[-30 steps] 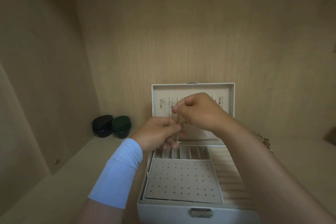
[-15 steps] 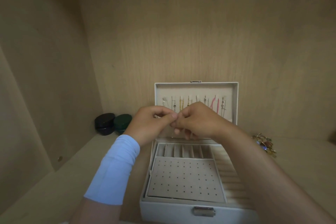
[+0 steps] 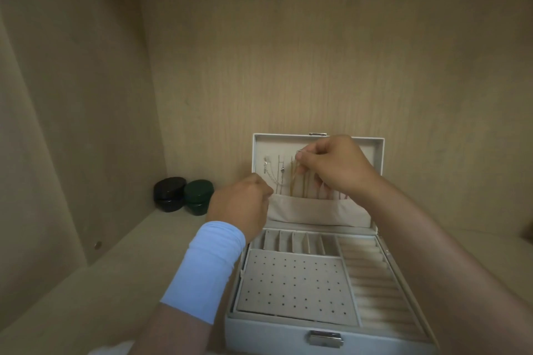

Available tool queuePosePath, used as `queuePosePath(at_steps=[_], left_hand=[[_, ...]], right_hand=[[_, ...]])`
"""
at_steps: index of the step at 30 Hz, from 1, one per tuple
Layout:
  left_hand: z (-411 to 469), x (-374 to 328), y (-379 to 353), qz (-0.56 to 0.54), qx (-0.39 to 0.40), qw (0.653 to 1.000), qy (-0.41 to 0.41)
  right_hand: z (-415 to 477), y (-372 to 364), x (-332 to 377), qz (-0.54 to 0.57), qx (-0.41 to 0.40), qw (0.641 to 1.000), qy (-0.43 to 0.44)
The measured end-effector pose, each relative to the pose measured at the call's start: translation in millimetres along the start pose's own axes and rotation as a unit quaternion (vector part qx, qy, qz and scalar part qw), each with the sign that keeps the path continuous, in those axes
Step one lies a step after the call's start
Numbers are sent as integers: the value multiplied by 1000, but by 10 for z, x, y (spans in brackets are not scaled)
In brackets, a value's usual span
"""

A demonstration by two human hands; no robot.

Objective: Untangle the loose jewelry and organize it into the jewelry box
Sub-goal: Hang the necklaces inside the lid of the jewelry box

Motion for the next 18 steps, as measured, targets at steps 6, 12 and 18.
queuePosePath(at_steps=[6, 12, 18], left_hand=[[12, -43, -51, 41, 32, 999, 14], [18, 39, 0, -11, 30, 999, 2], [2, 58, 39, -35, 32, 999, -3]], right_hand=[[50, -121, -42, -24, 5, 1000, -10], [121, -382, 12, -80, 28, 995, 54], [143, -611, 40, -234, 74, 965, 94]])
Point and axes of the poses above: each hand's wrist, its own z-axis towards the middle knuckle, its own y-axis out of the back of the hand, x = y × z, the point moved 4 cm from there along z, towards the middle knuckle, and after that the axes turned 5 degrees about -y, right-handed, at the moved point
